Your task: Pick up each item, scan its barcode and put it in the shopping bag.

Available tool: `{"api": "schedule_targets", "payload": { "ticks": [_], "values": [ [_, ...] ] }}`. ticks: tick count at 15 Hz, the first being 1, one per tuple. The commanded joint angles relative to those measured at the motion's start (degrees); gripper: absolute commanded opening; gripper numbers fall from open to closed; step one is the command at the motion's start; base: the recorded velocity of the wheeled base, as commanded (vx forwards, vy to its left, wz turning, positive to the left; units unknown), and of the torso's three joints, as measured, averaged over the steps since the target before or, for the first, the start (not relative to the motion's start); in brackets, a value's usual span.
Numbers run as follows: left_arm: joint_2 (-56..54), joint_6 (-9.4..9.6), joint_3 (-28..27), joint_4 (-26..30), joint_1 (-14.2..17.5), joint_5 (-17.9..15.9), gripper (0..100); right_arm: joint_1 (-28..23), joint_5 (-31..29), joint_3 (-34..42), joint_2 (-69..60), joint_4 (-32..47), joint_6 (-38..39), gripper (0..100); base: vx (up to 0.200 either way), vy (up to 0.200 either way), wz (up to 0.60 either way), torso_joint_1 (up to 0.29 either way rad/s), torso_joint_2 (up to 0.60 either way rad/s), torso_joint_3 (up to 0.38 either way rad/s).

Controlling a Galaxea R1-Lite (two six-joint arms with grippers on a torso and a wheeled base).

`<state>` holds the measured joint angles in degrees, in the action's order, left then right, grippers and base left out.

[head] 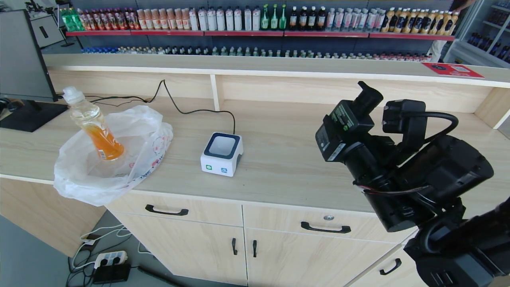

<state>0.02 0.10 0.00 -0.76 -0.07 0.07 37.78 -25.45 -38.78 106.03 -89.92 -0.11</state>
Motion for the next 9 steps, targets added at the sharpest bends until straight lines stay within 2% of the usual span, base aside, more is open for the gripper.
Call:
{"api": "schedule_targets", "payload": {
  "ticks": [1, 5, 9],
  "values": [
    [0.0, -0.01, 0.0, 0.0, 0.0, 0.0, 100, 1.8, 0.1, -0.7, -0.4, -0.1, 0.0, 0, 0.000, 0.000, 0.00, 0.000, 0.00, 0.000],
    [0.0, -0.01, 0.0, 0.0, 0.0, 0.0, 100, 2.2, 2.1, -1.3, -2.4, -0.1, 5.6, 0, 0.000, 0.000, 0.00, 0.000, 0.00, 0.000],
    [0.0, -0.01, 0.0, 0.0, 0.0, 0.0, 100, 9.8, 2.8, -1.0, -6.2, -0.1, 12.1, 0, 0.000, 0.000, 0.00, 0.000, 0.00, 0.000]
  ]
}}
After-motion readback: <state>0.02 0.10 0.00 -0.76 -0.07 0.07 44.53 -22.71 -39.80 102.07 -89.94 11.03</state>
